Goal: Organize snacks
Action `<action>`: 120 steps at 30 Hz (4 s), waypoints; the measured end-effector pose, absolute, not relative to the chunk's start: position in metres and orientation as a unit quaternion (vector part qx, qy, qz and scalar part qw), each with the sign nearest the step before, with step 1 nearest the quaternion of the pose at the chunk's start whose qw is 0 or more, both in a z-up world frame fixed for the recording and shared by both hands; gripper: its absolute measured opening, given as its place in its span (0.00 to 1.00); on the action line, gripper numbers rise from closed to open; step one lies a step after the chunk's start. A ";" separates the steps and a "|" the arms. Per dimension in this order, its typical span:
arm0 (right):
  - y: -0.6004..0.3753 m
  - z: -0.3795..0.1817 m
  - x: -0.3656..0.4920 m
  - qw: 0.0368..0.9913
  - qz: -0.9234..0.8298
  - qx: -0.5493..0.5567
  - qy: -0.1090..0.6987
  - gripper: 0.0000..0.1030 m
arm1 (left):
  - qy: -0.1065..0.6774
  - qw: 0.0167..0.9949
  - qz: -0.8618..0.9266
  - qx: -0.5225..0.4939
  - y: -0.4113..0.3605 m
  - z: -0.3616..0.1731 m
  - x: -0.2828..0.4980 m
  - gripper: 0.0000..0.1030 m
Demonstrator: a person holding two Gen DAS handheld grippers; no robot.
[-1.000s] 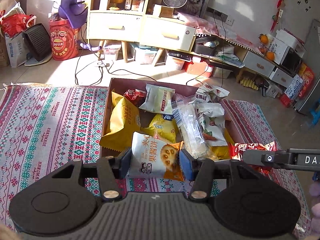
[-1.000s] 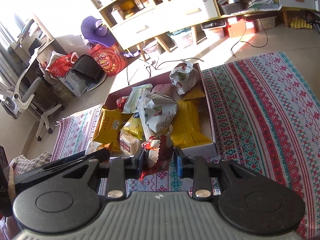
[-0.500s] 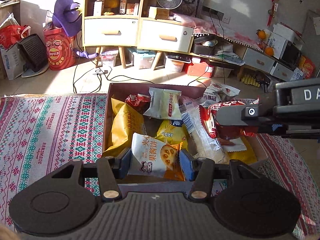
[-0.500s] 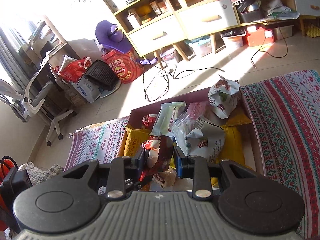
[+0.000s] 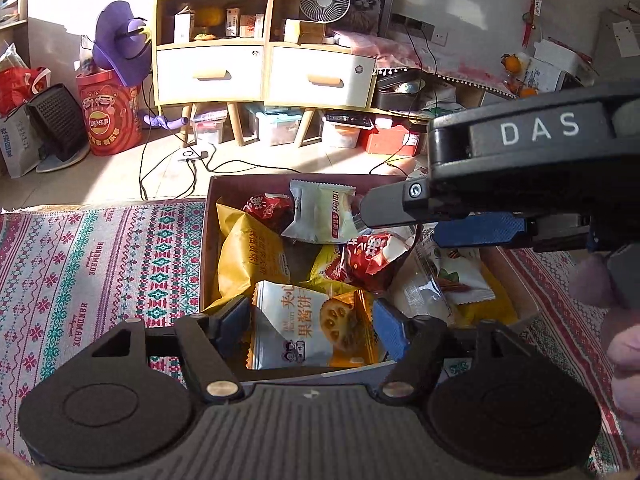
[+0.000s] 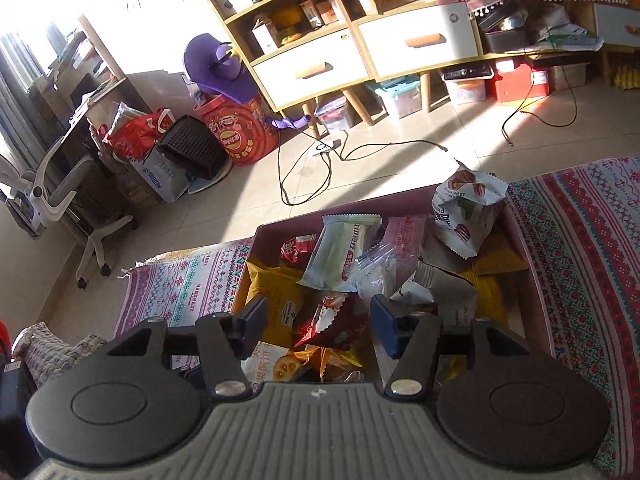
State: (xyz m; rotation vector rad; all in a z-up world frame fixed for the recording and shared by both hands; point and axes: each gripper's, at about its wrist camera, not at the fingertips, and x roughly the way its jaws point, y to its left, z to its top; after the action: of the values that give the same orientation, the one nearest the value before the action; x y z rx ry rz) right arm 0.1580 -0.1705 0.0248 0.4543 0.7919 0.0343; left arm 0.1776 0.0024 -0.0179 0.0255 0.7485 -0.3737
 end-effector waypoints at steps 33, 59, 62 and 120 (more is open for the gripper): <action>-0.190 0.036 0.035 0.917 -0.030 0.129 0.376 0.93 | 0.399 0.910 -0.108 0.032 0.004 0.014 0.075 1.00; -0.169 0.011 0.008 0.927 -0.073 0.045 0.364 0.99 | 0.402 0.913 -0.059 0.033 0.008 0.009 0.042 1.00; -0.168 0.011 0.008 0.928 -0.073 0.043 0.364 0.99 | 0.399 0.915 -0.057 0.037 0.007 0.009 0.040 1.00; -0.164 0.006 0.010 0.925 -0.071 0.027 0.372 0.99 | 0.413 0.909 -0.045 0.042 0.008 0.008 0.043 1.00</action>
State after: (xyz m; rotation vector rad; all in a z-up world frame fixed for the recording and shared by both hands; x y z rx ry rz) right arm 0.0103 -0.1643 0.0059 0.0549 0.7642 -0.1463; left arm 0.0426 0.0080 0.0085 0.0863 0.8519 -0.0938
